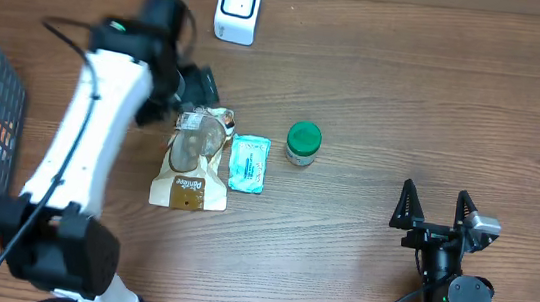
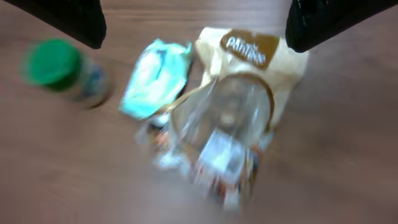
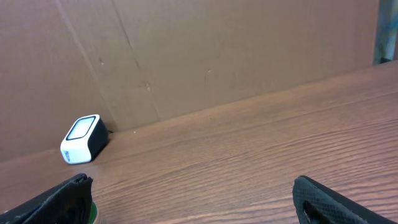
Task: Scan the item barcode
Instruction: 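Place the bread bag on the table left of the tissue pack, release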
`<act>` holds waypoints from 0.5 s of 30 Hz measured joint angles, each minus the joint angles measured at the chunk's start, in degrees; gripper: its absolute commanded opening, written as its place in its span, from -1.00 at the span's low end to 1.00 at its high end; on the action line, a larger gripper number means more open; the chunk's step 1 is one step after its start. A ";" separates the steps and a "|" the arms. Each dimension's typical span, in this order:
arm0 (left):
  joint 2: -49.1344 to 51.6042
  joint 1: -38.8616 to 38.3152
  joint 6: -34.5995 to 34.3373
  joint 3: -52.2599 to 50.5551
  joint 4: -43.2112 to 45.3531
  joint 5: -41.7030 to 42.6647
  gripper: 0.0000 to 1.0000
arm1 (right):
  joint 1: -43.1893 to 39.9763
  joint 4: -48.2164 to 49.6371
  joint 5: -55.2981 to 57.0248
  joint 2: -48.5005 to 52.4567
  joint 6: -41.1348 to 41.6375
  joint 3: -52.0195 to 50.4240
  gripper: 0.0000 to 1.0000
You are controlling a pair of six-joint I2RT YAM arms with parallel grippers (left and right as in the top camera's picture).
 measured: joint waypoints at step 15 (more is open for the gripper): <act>-0.26 22.58 14.88 49.33 -20.55 2.95 0.96 | 0.00 0.00 -0.04 0.00 0.00 0.00 1.00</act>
